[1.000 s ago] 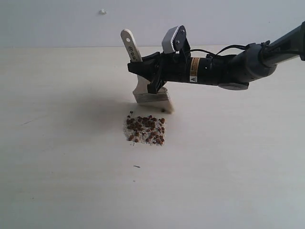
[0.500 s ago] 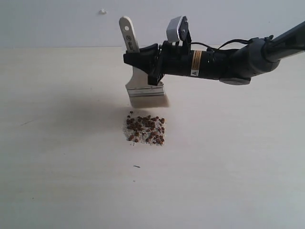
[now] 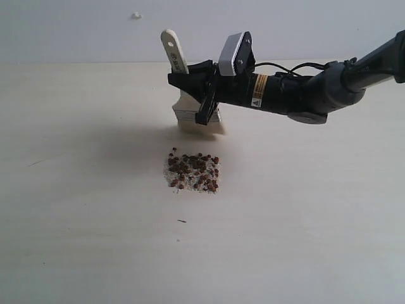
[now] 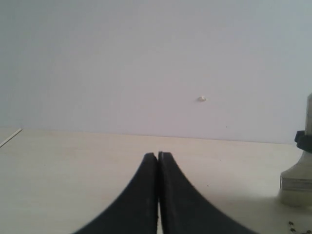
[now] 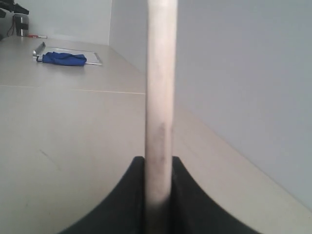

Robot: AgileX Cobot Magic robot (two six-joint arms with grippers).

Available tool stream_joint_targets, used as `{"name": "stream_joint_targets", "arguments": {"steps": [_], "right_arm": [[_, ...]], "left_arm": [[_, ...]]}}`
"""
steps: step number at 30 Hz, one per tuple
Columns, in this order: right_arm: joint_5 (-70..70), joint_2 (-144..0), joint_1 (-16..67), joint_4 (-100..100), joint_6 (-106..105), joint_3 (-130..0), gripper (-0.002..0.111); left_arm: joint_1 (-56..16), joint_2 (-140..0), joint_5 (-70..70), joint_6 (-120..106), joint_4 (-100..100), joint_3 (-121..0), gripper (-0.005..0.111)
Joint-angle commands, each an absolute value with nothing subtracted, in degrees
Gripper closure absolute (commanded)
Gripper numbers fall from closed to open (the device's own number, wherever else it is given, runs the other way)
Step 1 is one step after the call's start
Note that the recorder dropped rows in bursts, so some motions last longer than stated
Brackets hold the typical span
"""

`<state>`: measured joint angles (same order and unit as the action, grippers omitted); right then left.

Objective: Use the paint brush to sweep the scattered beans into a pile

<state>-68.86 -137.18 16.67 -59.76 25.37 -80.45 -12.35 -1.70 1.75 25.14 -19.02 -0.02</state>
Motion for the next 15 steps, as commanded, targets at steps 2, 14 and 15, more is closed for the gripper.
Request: {"name": "stream_joint_targets", "arguments": {"steps": [2, 14, 15], "right_arm": [[-69.96, -139.26, 16.67, -65.36, 28.43, -83.12, 0.108], [-69.96, -138.66, 16.67, -84.90, 43.96, -85.68, 0.108], [-69.96, -138.23, 16.67, -85.26, 44.96, -85.68, 0.108]], "left_arm": [[-12.67, -1.35, 1.67, 25.09, -19.25, 0.00, 0.107], [-12.67, -1.35, 1.67, 25.09, -19.25, 0.00, 0.107], [-12.67, -1.35, 1.67, 25.09, -19.25, 0.00, 0.107]]}}
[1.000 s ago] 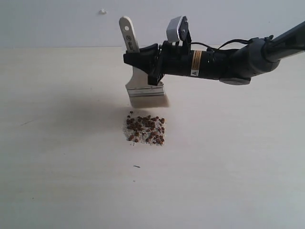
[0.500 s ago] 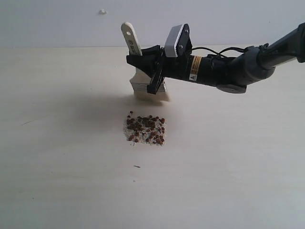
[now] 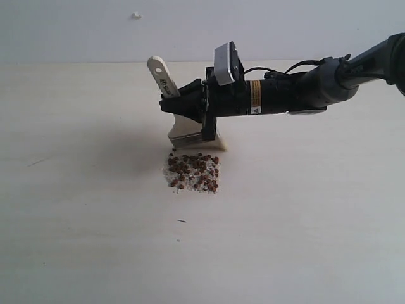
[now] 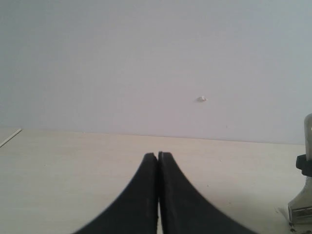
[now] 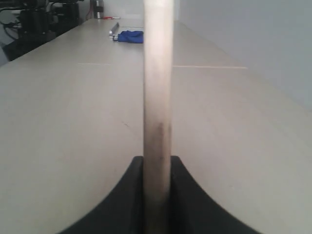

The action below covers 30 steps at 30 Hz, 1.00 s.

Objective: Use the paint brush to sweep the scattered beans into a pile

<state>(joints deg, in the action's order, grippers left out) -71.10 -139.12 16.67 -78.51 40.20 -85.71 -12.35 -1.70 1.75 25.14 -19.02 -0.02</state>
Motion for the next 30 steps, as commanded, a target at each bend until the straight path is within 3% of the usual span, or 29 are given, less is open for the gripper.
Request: {"name": "stream_joint_targets", "arguments": {"steps": [1, 14, 30], "right_arm": [[-69.96, -137.84, 16.67, -85.40, 45.50, -85.68, 0.108], [-69.96, -134.60, 16.67, -71.69, 36.93, -85.68, 0.108], [-69.96, -136.81, 18.86, -75.50, 36.65, -85.68, 0.108]], "left_arm": [[-12.67, -1.35, 1.67, 25.09, -19.25, 0.00, 0.107], [-12.67, -1.35, 1.67, 25.09, -19.25, 0.00, 0.107], [-12.67, -1.35, 1.67, 25.09, -19.25, 0.00, 0.107]]}}
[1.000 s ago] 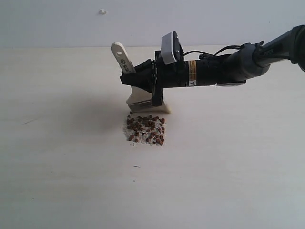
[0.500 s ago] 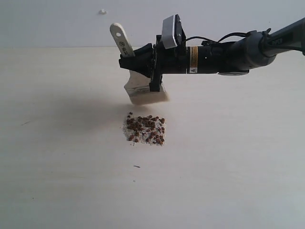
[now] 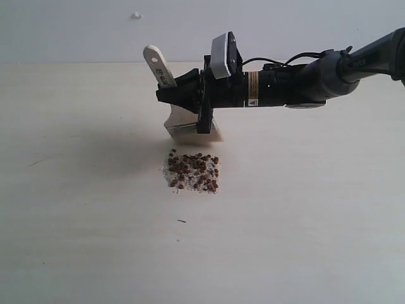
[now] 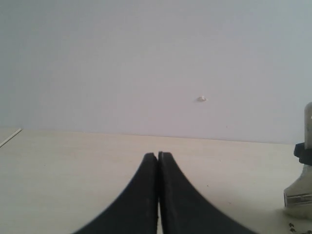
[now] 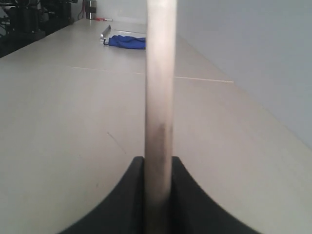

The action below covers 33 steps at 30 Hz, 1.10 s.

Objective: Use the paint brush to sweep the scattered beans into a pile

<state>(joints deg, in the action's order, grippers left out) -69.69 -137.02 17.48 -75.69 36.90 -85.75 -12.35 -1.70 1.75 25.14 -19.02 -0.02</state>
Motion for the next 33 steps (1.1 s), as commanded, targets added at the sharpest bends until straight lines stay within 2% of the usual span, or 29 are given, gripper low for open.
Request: {"name": "stream_joint_targets", "arguments": {"steps": [1, 11, 19, 21, 24, 27, 33], "right_arm": [[-69.96, -136.81, 19.16, -75.73, 36.65, -85.68, 0.108], [-69.96, -134.69, 19.70, -81.73, 40.79, -85.68, 0.108], [-69.96, -126.72, 19.70, -72.93, 46.86, -85.39, 0.108], [-63.59, -122.80, 19.70, -78.35, 54.42, -85.41, 0.108], [-43.84, -115.62, 19.70, -98.21, 82.86, -85.41, 0.108], [-38.64, -111.29, 18.58, -99.95, 100.28, -82.64, 0.108], [-23.00, -101.90, 13.72, -99.95, 115.50, -71.08, 0.108]], "left_arm": [[-12.67, -1.35, 1.67, 25.09, -19.25, 0.00, 0.107], [-12.67, -1.35, 1.67, 25.09, -19.25, 0.00, 0.107], [-12.67, -1.35, 1.67, 25.09, -19.25, 0.00, 0.107], [-12.67, -1.35, 1.67, 25.09, -19.25, 0.00, 0.107], [-12.67, -1.35, 1.67, 25.09, -19.25, 0.00, 0.107], [-12.67, -1.35, 1.67, 25.09, -19.25, 0.00, 0.107], [-12.67, -1.35, 1.67, 25.09, -19.25, 0.00, 0.107]]}}
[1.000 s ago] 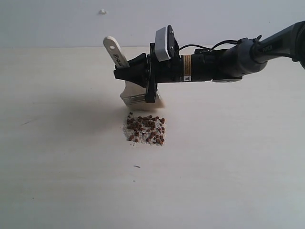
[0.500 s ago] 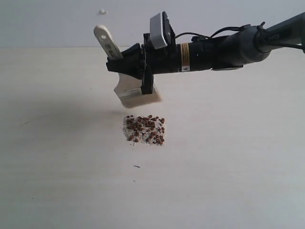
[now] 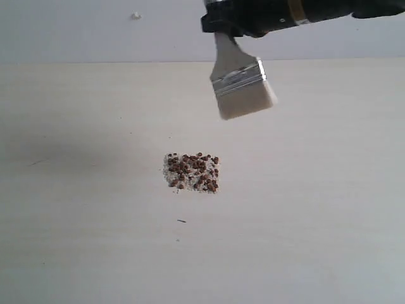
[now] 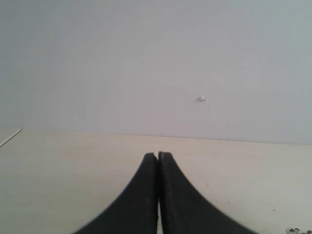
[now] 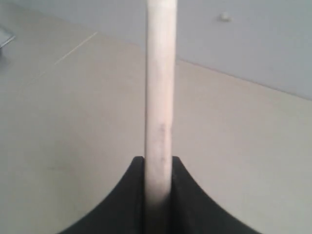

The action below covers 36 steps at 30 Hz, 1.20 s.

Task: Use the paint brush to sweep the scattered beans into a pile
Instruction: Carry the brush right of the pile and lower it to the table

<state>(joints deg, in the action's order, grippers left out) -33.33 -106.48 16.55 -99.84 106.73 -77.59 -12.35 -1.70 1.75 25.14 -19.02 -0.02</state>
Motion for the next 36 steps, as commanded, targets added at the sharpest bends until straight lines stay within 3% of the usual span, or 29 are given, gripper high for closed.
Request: {"name": "stream_joint_targets", "arguments": {"steps": [1, 10, 22, 30, 36], "right_arm": [[-20.65, -101.58, 13.33, -99.95, 117.42, -69.21, 0.108], [-8.43, -101.42, 13.34, -99.95, 121.60, -56.77, 0.108], [-32.99, -101.42, 13.19, -99.95, 121.60, -55.28, 0.108], [-47.81, -110.85, 6.34, -99.95, 121.60, -55.28, 0.108], [-45.74, -116.29, 6.34, -96.05, 121.28, -55.28, 0.108]], "left_arm": [[-12.67, -1.35, 1.67, 25.09, -19.25, 0.00, 0.107], [-12.67, -1.35, 1.67, 25.09, -19.25, 0.00, 0.107], [-12.67, -1.35, 1.67, 25.09, -19.25, 0.00, 0.107], [-12.67, -1.35, 1.67, 25.09, -19.25, 0.00, 0.107], [-12.67, -1.35, 1.67, 25.09, -19.25, 0.00, 0.107]]}}
